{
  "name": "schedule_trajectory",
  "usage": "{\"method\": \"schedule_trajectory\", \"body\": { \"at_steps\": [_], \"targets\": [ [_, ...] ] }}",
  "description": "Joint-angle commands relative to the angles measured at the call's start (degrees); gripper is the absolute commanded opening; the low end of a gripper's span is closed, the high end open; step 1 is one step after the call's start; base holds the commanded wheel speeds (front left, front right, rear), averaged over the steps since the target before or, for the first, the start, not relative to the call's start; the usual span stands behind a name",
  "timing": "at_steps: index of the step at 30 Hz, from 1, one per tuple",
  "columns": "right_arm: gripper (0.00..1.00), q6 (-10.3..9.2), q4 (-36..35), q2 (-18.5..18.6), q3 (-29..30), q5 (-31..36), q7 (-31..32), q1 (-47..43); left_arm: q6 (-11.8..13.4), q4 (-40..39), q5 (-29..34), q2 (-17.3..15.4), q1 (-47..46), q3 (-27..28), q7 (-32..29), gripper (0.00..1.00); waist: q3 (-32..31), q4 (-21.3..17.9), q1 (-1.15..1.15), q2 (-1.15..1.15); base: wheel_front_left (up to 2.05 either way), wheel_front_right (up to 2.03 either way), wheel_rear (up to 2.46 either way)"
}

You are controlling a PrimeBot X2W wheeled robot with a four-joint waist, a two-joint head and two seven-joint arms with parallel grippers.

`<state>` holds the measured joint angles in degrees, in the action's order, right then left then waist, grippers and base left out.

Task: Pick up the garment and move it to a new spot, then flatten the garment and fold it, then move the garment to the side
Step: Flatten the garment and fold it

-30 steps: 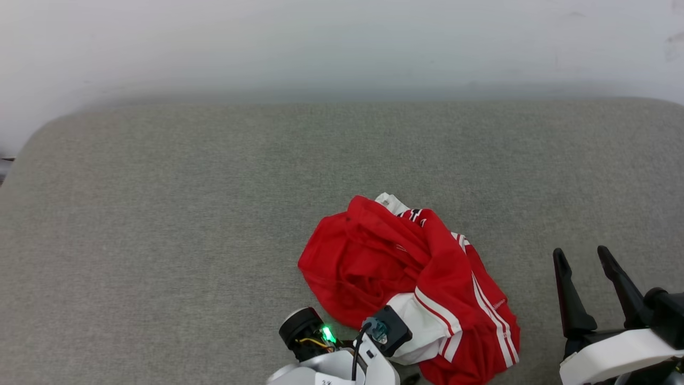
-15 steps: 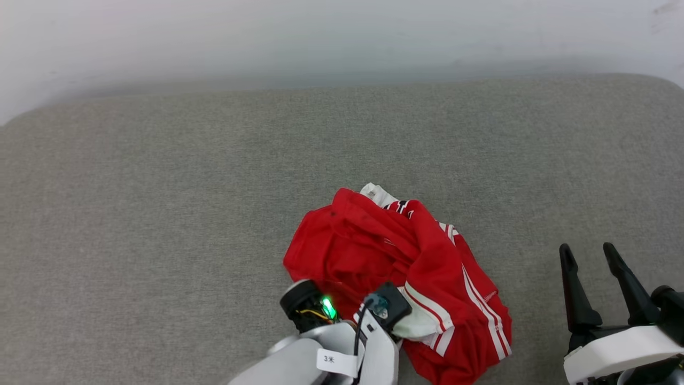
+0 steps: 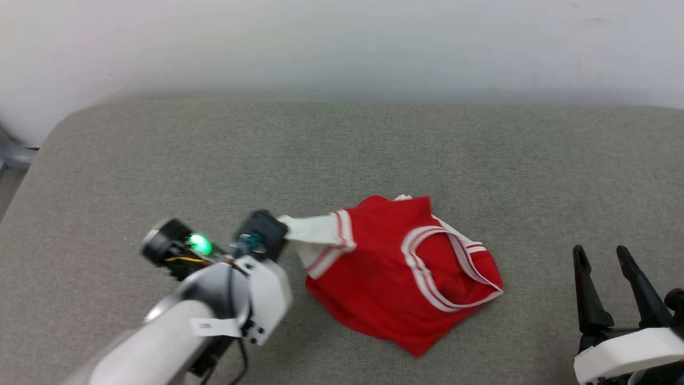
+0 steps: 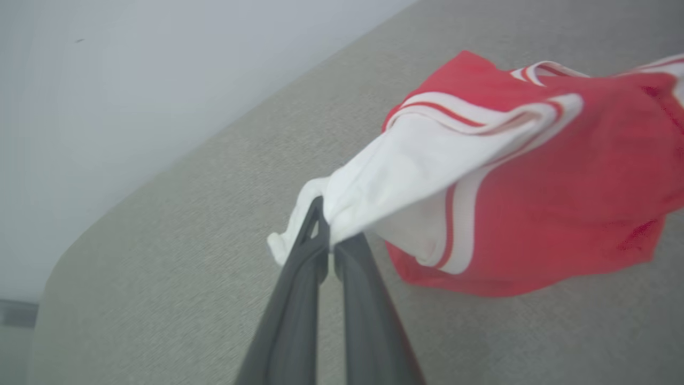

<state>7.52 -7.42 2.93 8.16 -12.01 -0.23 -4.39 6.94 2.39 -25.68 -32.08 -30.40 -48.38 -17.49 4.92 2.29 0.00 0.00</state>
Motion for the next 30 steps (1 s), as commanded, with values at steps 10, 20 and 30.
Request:
{"method": "schedule_trajectory", "body": {
  "at_steps": [10,20,30],
  "targets": [
    [1.0,-0.06,-0.72,-0.1,0.17,0.05,0.16,0.76,13.69,-2.79,-9.6,-7.7,17.13,11.96,3.15,0.0,0.88,1.08,0.0,0.0,0.0,0.0,0.0],
    [1.0,-0.05,-0.25,-0.1,0.17,0.35,0.76,1.72,12.04,6.03,-18.52,-0.5,27.28,14.0,10.8,0.0,1.72,0.87,0.0,0.0,0.0,0.0,0.0],
    [1.0,-0.06,0.32,-0.1,1.43,0.98,2.29,0.08,11.96,9.84,-17.73,3.9,26.58,16.07,21.61,1.0,-2.33,1.64,0.0,0.0,0.0,0.0,0.0]
  ]
}}
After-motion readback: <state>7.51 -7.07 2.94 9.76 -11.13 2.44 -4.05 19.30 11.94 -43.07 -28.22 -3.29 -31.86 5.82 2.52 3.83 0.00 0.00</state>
